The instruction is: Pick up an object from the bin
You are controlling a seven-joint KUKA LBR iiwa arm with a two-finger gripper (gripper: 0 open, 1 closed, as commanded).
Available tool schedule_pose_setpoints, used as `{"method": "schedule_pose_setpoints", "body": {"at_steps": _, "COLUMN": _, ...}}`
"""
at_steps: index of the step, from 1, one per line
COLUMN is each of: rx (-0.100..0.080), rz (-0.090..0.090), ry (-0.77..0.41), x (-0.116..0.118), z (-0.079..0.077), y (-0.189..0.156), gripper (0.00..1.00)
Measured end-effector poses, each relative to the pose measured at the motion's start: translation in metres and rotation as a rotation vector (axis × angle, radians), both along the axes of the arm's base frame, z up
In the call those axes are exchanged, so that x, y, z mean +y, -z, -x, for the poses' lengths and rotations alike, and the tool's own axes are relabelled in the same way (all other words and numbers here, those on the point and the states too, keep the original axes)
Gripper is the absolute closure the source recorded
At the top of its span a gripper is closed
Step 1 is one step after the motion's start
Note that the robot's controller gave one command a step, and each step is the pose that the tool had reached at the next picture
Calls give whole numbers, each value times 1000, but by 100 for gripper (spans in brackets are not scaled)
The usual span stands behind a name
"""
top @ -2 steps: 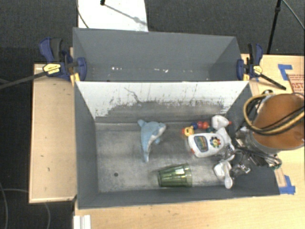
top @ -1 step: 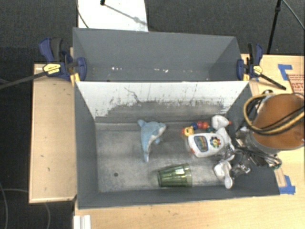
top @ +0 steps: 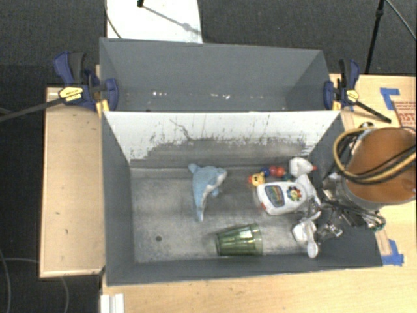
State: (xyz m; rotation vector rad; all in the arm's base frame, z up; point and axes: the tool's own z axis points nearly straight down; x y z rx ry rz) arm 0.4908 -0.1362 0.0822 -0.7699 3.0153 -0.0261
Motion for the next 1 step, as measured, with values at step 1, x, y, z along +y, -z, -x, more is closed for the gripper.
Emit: {"method": "schedule_pose_setpoints", "body": {"at_steps": 1, "rx": 8, "rz": -4, "ry": 2, "x": 1, "z": 1, "y": -6, "gripper": 100}}
